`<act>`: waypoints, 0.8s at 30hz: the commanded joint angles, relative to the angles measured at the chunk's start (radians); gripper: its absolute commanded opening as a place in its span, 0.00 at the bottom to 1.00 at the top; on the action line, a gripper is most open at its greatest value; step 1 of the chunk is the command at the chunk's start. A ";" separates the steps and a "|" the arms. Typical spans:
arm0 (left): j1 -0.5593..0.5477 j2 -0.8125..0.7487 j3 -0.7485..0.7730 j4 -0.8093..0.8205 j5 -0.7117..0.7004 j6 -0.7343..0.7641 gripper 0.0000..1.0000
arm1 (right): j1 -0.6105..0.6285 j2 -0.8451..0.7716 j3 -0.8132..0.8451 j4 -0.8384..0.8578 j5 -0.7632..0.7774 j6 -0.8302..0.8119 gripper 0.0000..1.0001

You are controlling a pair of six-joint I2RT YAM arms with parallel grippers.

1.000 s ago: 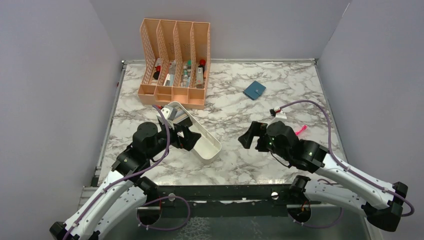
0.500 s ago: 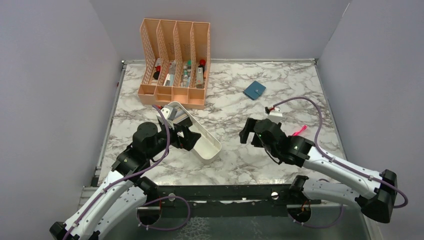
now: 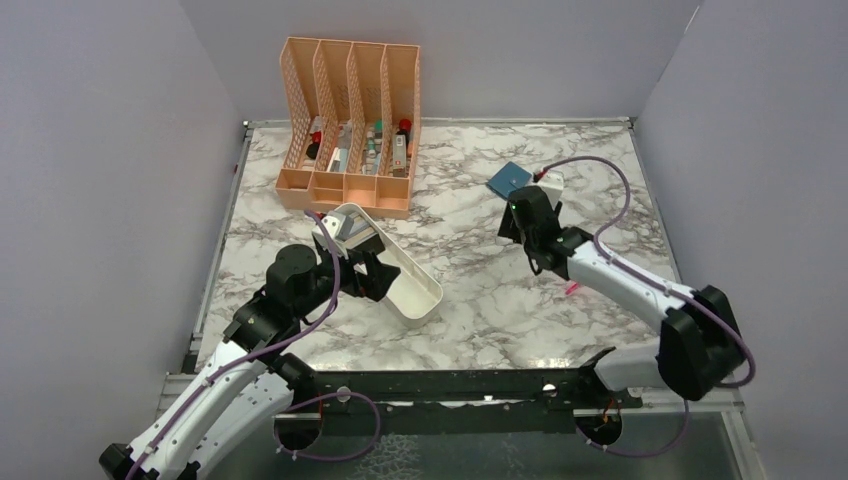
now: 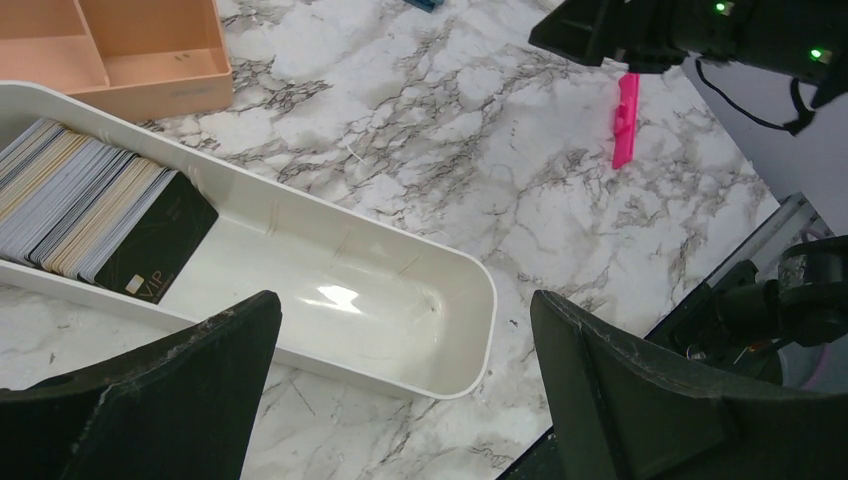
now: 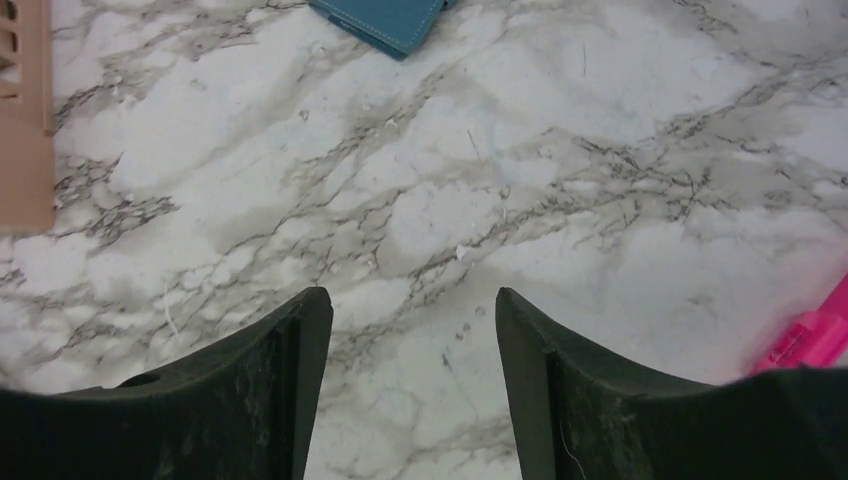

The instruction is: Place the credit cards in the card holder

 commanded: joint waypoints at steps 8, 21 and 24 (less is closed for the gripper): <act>-0.006 -0.009 -0.007 0.000 -0.027 -0.013 0.99 | -0.256 0.472 0.361 0.120 -0.218 -0.057 0.51; -0.005 0.002 -0.003 -0.006 -0.038 -0.008 0.99 | -0.286 0.760 0.648 0.018 -0.135 -0.051 0.50; -0.005 0.013 -0.001 -0.006 -0.025 -0.006 0.99 | -0.289 0.802 0.678 0.019 -0.113 -0.061 0.50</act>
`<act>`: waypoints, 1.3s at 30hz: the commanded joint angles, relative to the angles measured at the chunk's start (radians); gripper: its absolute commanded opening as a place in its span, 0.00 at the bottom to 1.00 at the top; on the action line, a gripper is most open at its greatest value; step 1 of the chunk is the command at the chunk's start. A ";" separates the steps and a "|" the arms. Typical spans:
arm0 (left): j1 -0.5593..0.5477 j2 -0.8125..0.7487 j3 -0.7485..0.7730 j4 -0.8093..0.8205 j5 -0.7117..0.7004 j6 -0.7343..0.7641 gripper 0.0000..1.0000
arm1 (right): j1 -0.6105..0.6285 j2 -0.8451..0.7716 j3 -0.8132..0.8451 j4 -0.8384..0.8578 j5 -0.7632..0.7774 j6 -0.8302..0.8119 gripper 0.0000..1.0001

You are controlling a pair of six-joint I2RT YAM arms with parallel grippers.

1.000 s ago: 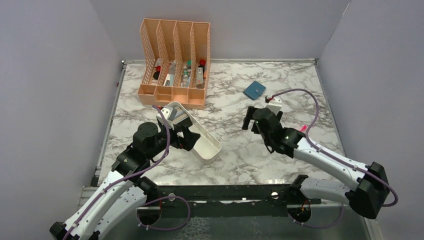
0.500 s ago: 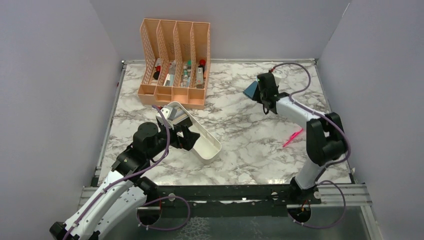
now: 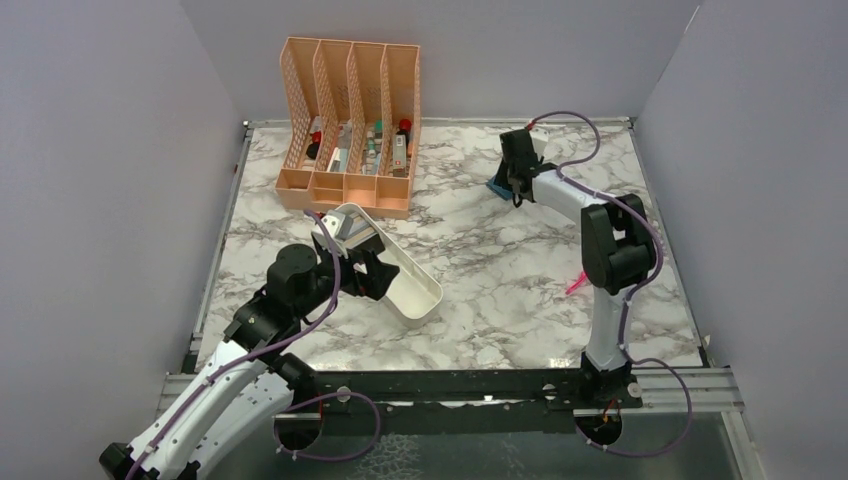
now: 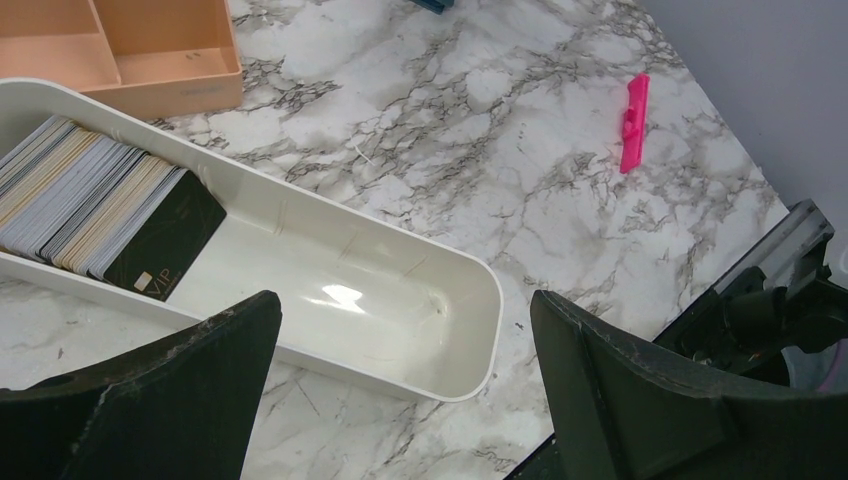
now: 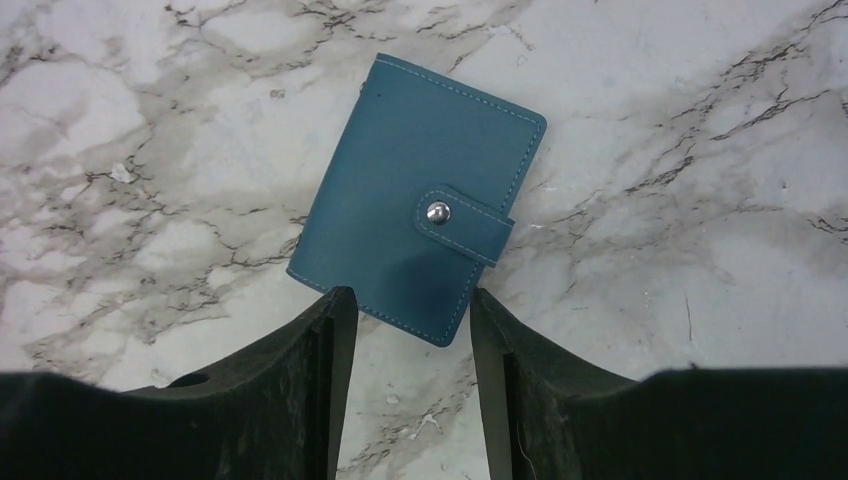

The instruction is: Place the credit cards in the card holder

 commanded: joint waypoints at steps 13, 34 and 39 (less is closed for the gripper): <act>-0.003 -0.016 -0.004 -0.006 -0.007 0.000 0.99 | -0.049 0.179 0.141 -0.063 0.037 -0.037 0.50; -0.001 0.004 -0.003 -0.006 0.020 0.007 0.99 | -0.052 0.018 -0.080 0.014 -0.057 -0.138 0.01; 0.000 0.006 -0.006 -0.006 0.014 0.001 0.97 | -0.047 -0.100 -0.186 0.016 -0.095 -0.142 0.01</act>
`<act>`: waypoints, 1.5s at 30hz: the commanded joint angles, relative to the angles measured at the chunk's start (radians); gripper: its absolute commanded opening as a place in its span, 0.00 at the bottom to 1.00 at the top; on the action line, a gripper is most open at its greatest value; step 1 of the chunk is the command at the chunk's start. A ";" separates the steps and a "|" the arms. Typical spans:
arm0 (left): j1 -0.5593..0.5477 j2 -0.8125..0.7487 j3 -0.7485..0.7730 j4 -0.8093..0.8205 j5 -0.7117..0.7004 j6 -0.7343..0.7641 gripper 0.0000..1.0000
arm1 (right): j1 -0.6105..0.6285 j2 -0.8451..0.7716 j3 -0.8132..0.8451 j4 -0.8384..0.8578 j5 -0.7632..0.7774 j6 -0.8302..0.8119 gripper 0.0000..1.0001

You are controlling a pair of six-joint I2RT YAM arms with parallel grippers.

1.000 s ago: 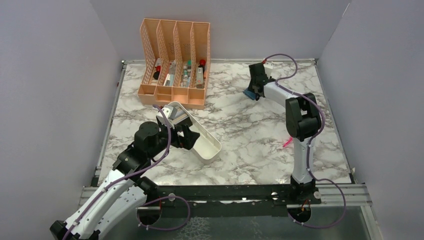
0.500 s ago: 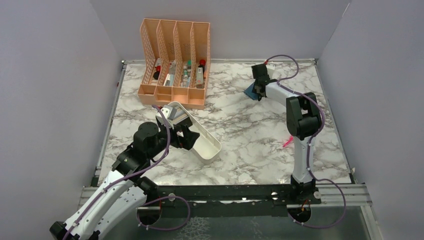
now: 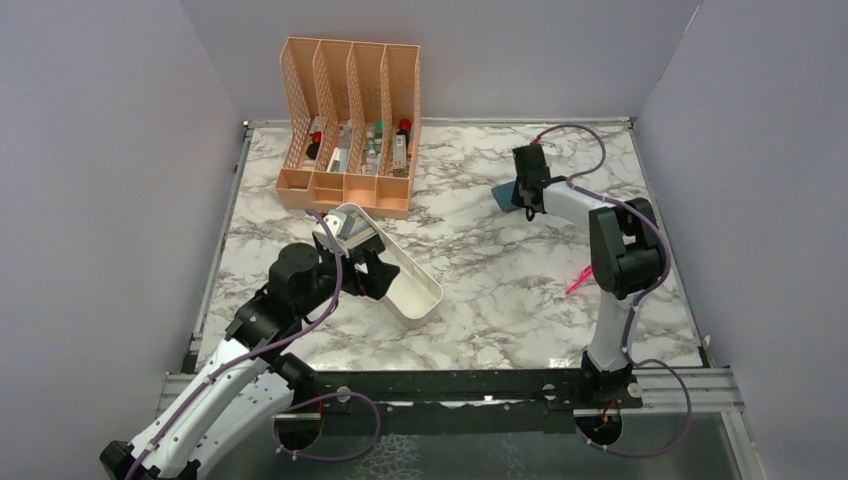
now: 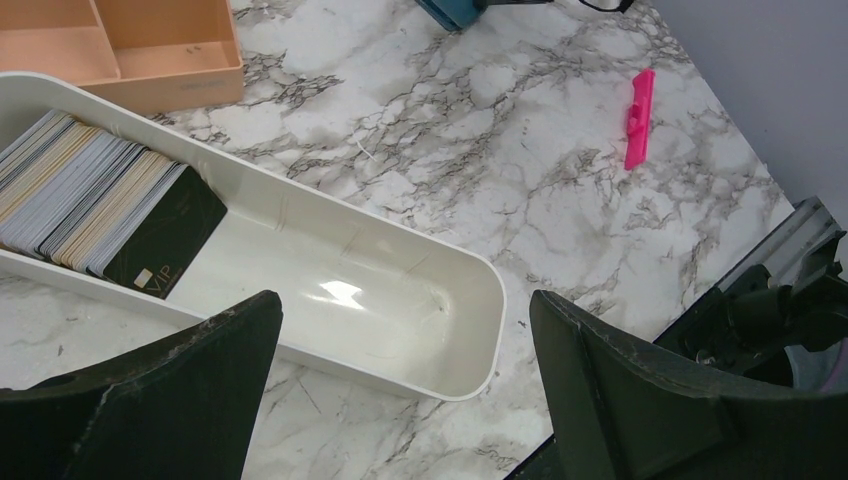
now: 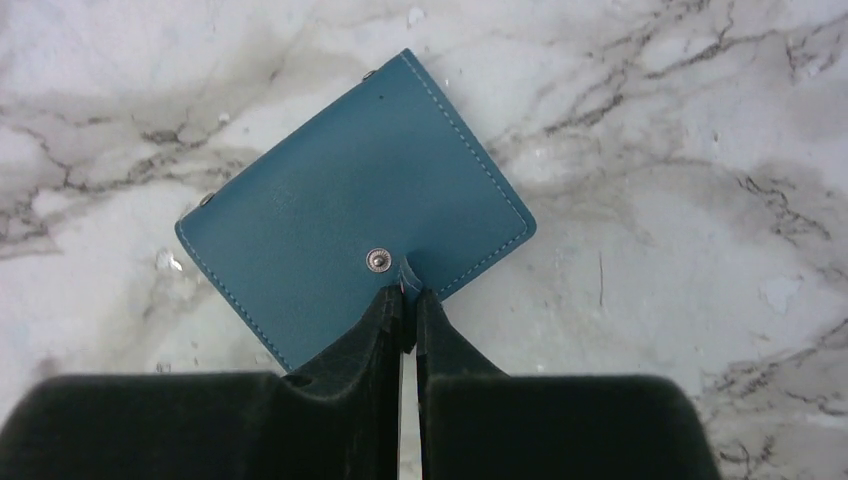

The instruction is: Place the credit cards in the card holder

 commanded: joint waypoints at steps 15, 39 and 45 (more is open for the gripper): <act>0.008 0.087 0.017 -0.005 0.066 0.003 0.92 | 0.052 -0.535 -0.416 0.006 -0.369 -0.014 0.01; 0.006 0.463 0.072 0.563 0.500 -0.351 0.93 | 0.070 -0.940 -0.537 0.172 -0.950 0.330 0.01; 0.006 0.484 0.052 0.592 0.477 -0.396 0.93 | 0.070 -0.979 -0.497 0.209 -0.983 0.464 0.01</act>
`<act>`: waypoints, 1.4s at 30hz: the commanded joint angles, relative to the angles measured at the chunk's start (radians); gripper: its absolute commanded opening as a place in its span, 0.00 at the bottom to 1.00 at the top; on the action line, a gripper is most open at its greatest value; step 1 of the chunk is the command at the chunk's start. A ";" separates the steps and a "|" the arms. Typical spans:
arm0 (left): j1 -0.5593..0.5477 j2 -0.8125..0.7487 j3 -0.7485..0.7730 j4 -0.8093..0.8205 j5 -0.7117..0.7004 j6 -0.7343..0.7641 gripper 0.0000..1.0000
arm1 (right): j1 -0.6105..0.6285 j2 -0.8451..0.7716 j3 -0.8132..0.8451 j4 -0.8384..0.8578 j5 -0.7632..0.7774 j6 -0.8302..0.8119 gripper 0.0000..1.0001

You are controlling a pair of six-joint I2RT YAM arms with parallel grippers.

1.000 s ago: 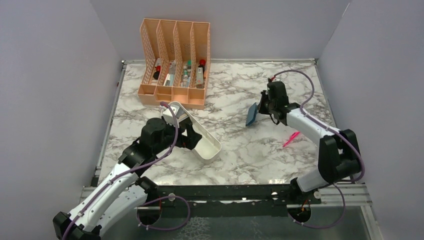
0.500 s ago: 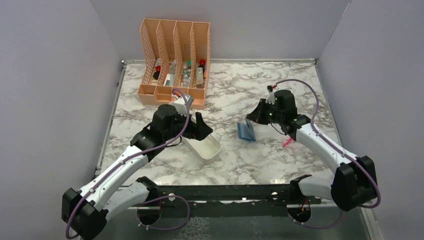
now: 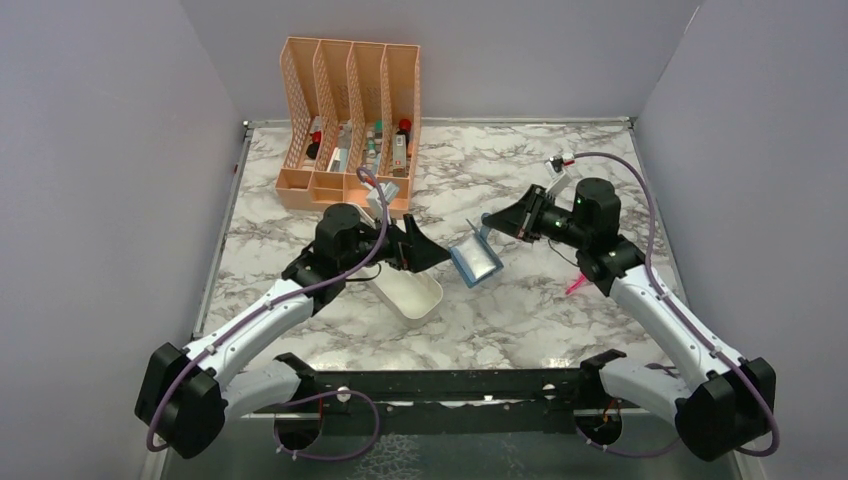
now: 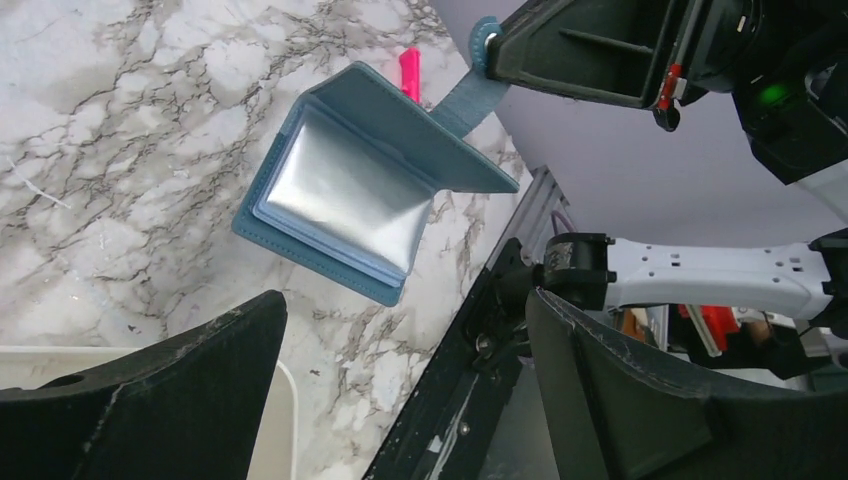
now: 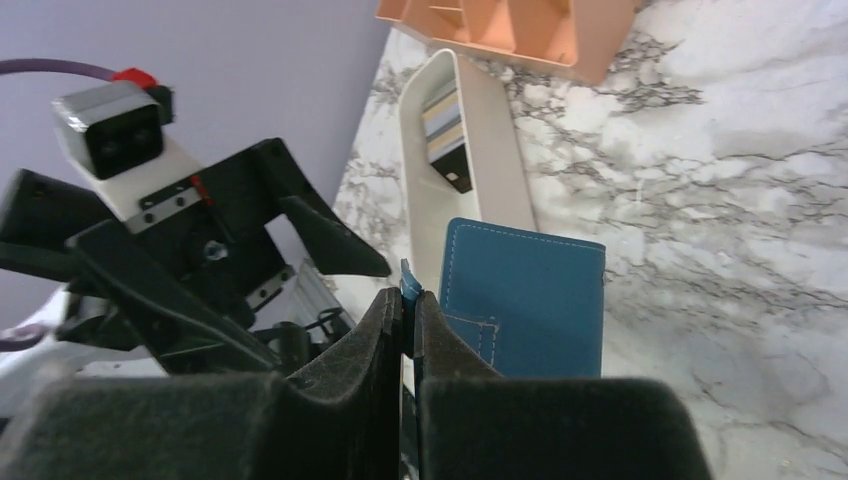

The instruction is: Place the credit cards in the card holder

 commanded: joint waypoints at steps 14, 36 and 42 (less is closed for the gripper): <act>-0.038 -0.042 -0.101 0.274 -0.045 -0.249 0.99 | 0.003 -0.052 0.034 0.374 -0.070 0.432 0.01; -0.048 0.169 -0.055 0.545 -0.041 -0.266 0.28 | 0.003 -0.085 -0.045 0.290 -0.103 0.431 0.01; -0.047 0.232 -0.038 0.541 0.003 -0.261 0.00 | 0.002 -0.140 -0.054 -0.089 0.144 0.127 0.04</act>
